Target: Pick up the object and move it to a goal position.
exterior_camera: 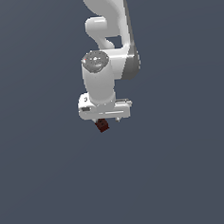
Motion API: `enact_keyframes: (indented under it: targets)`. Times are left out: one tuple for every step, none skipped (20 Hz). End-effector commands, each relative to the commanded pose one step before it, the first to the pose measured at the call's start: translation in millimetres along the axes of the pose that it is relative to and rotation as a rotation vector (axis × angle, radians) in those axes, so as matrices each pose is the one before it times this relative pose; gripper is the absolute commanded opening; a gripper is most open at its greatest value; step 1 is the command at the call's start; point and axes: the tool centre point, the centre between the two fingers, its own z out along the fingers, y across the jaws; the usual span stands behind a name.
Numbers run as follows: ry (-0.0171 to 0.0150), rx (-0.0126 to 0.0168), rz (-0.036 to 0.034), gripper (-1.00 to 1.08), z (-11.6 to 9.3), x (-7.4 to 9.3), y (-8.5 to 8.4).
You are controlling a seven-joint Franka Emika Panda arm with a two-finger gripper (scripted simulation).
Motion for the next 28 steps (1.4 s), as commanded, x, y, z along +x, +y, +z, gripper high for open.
enact_keyframes:
  targets:
    - [0.00002,-0.00047,-0.00748,1.0,1.66,-0.84,0.8]
    - [0.00061,-0.00031,-0.0057,1.0,0.9,-0.48,0.57]
    - [0.00074,-0.00037,-0.00689,1.0,1.08,-0.59,0.69]
    - [0.00082,-0.00045,-0.00806,1.0,1.31,-0.72,0.81]
    - [0.00086,-0.00054,-0.00929,1.0,1.58,-0.88,0.91]
    - [0.00091,-0.00062,-0.01051,1.0,1.83,-1.04,1.01]
    - [0.00099,-0.0007,-0.01172,1.0,2.04,-1.2,1.09]
    - [0.00111,-0.00076,-0.01294,1.0,2.21,-1.34,1.17]
    - [0.00123,-0.00083,-0.01416,1.0,2.38,-1.49,1.26]
    - [0.00133,-0.00091,-0.01542,1.0,2.56,-1.66,1.31]
    - [0.00141,-0.00098,-0.01668,1.0,2.76,-1.86,1.36]
    - [0.00149,-0.00106,-0.01795,1.0,2.95,-2.05,1.4]
    - [0.00158,-0.00113,-0.01922,1.0,3.12,-2.26,1.42]
    - [0.00167,-0.0012,-0.02052,1.0,3.29,-2.47,1.42]
    - [0.00175,-0.00127,-0.02181,1.0,3.46,-2.7,1.41]
    - [0.00183,-0.00134,-0.02311,1.0,3.62,-2.94,1.37]
    - [0.0019,-0.00141,-0.02429,1.0,3.75,-3.16,1.3]
    - [0.0019,-0.00141,-0.02454,1.0,3.73,-3.27,1.17]
    - [0.00188,-0.0014,-0.02458,1.0,3.69,-3.34,1.02]
    - [0.00186,-0.0014,-0.02462,1.0,3.63,-3.41,0.87]
    - [0.00184,-0.00138,-0.02458,1.0,3.57,-3.46,0.71]
    - [0.00175,-0.00132,-0.02356,1.0,3.37,-3.36,0.53]
    - [0.00165,-0.00124,-0.02231,1.0,3.14,-3.22,0.37]
    - [0.00155,-0.00116,-0.02108,1.0,2.92,-3.07,0.22]
    - [0.00146,-0.00108,-0.01982,1.0,2.7,-2.91,0.1]
    - [0.00136,-0.00101,-0.01857,1.0,2.5,-2.74,0.0]
    - [0.00127,-0.00094,-0.0173,1.0,2.3,-2.56,-0.08]
    - [0.00117,-0.00086,-0.01604,1.0,2.1,-2.38,-0.15]
